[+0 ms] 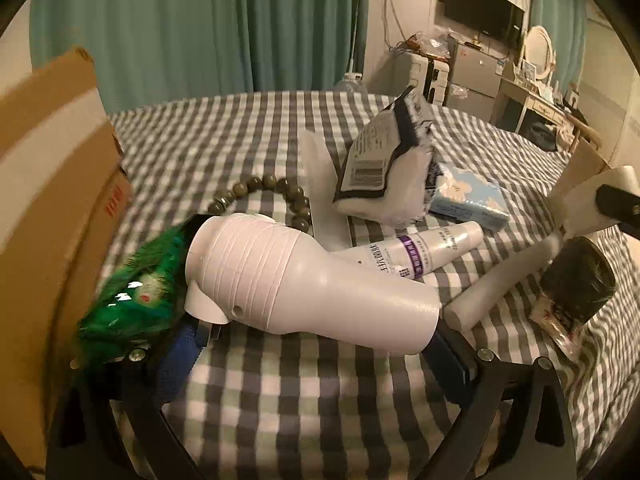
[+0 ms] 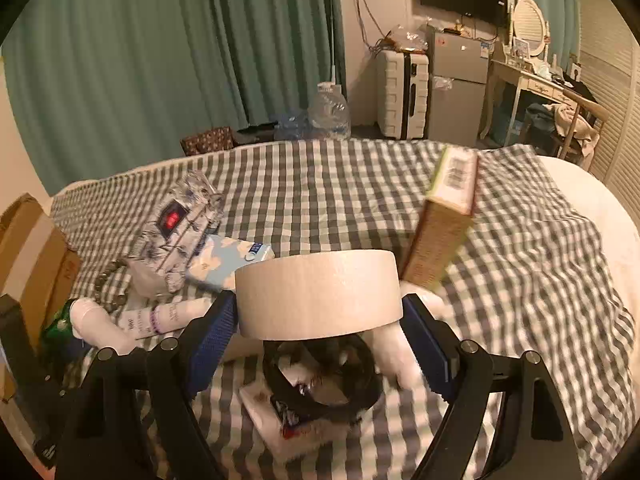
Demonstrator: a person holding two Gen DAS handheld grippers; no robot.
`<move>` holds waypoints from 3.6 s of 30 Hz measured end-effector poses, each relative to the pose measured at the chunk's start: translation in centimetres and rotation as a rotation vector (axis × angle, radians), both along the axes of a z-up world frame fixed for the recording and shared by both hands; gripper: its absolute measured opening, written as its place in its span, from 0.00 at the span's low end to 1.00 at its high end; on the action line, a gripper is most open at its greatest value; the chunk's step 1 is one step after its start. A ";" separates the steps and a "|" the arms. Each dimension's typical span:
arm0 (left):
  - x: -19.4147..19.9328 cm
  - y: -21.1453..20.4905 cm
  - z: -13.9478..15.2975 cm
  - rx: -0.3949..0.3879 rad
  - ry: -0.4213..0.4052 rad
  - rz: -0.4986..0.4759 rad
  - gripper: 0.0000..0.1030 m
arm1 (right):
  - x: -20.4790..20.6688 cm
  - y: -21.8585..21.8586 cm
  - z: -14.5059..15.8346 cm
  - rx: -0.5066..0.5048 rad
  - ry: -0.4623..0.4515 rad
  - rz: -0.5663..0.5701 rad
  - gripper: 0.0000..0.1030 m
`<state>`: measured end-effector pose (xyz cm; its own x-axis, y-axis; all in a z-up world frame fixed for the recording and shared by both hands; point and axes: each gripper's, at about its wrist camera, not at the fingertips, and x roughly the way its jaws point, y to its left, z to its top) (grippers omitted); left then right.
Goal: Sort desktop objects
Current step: 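Carry the white bottle and tape roll over the cardboard box with both tools, then open both tools to drop the bottle and tape roll into the box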
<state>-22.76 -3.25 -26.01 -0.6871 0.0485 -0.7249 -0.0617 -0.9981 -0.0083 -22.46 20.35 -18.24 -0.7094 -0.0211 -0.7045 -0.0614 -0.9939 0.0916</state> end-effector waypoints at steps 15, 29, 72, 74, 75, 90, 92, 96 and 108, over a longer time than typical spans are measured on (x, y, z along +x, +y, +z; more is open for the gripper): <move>6.3 1.8 7.3 0.010 0.105 -0.043 0.97 | 7.8 -0.6 5.7 -0.021 0.040 0.018 0.80; 9.7 3.5 15.0 0.048 0.126 -0.089 0.97 | 13.6 -0.3 11.0 -0.067 0.108 0.020 0.80; 11.1 -10.7 27.0 0.210 -0.030 -0.134 0.97 | 18.6 -11.7 19.0 -0.031 0.206 0.191 0.80; 10.8 -12.4 26.5 0.207 -0.031 -0.105 0.97 | 18.0 -13.3 18.7 -0.020 0.195 0.221 0.80; 10.7 -13.1 26.2 0.201 -0.030 -0.089 0.97 | 17.8 -14.3 18.5 -0.010 0.191 0.237 0.80; 8.2 -24.0 21.4 0.015 0.034 0.141 0.97 | 13.3 -28.5 14.6 0.035 0.102 0.457 0.80; 8.0 -25.0 20.8 0.009 0.043 0.147 0.97 | 12.9 -29.6 13.7 0.049 0.084 0.469 0.80; 7.0 -26.8 19.3 0.016 0.035 0.162 0.97 | 11.5 -31.9 12.0 0.057 0.049 0.483 0.80; 5.5 -29.5 15.8 0.078 -0.016 0.208 0.97 | 8.4 -35.5 9.3 0.071 -0.015 0.490 0.80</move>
